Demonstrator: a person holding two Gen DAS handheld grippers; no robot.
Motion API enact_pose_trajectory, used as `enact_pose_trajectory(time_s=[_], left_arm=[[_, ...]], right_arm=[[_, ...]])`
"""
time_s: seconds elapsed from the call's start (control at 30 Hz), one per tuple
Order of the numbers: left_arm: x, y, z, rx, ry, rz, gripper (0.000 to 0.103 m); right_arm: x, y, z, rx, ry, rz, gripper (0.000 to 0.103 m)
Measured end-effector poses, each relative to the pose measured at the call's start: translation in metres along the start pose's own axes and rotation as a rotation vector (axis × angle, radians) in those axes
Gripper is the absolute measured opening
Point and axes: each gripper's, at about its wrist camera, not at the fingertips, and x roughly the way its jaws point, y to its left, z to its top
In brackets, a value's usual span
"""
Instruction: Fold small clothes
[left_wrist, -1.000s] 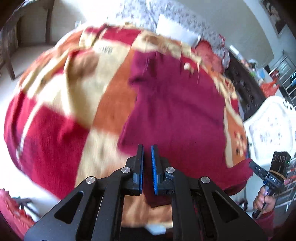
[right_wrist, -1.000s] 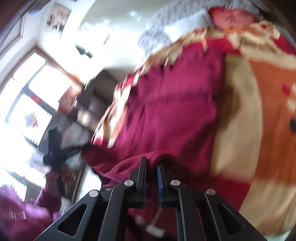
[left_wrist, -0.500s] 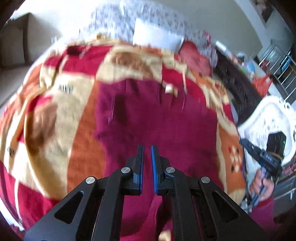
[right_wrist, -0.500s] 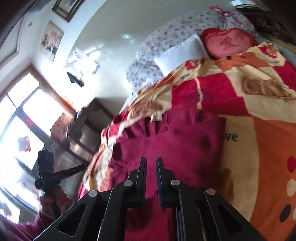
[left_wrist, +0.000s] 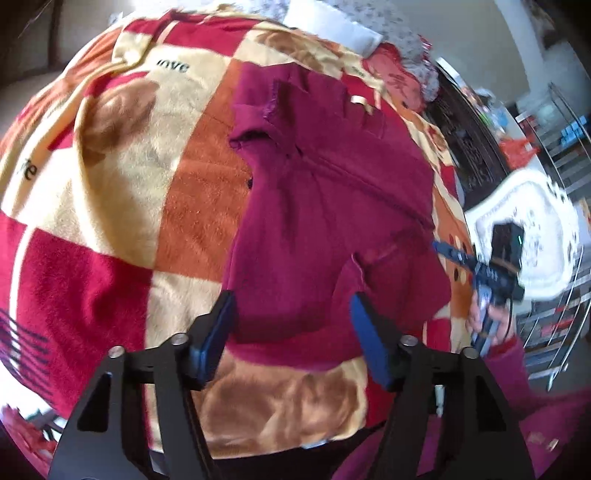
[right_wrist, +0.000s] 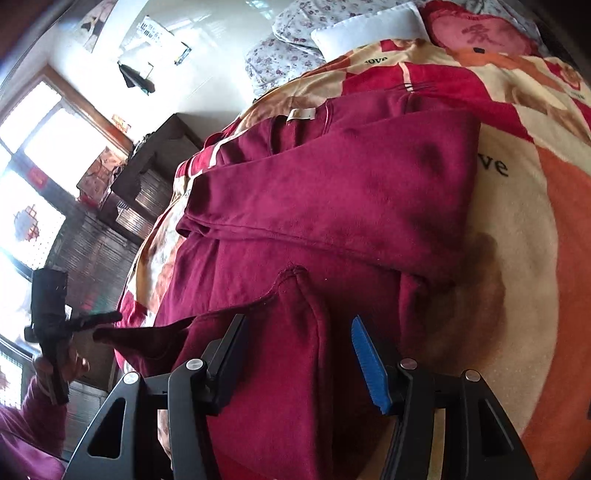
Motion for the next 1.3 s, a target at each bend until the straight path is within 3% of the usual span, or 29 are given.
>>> enact_pose_trajectory(time_s=[0.3,0.53,0.87,0.9,0.97,1.0,1.03,1.13,1.3], left_arm=[[-0.010,-0.014,-0.018,0.147,0.047,-0.046,0.068],[0.026,-0.031,-0.019,0.261,0.101,-0.015,0.068],[0.053,-0.034,-0.006,0.272,0.072,0.017,0.067],[0.054,-0.034,-0.005,0.274,0.068,0.029,0.062],[0.058,-0.034,-0.002,0.274,0.062,0.057,0.043],[0.058,-0.034,0.000,0.273,0.058,0.071,0.030],[0.058,-0.032,0.003,0.269,0.047,0.085,0.023],[0.054,-0.028,0.018,0.243,0.000,0.107,0.016],[0.035,-0.028,0.068,0.190,-0.142,0.097,0.013]], right_arm=[[0.006,0.009,0.002,-0.008,0.004,-0.011,0.056],[0.011,0.009,0.005,-0.025,0.022,-0.033,0.059],[0.024,0.004,0.006,-0.053,0.007,-0.064,0.059],[0.028,0.005,0.005,-0.075,0.013,-0.071,0.059],[0.033,0.011,0.002,-0.119,0.020,-0.085,0.043],[0.035,0.015,0.000,-0.146,0.027,-0.091,0.024],[0.037,0.018,-0.001,-0.161,0.033,-0.090,0.011],[0.030,0.028,0.001,-0.204,0.001,-0.104,0.007],[-0.009,0.031,0.025,-0.188,-0.152,-0.112,0.007]])
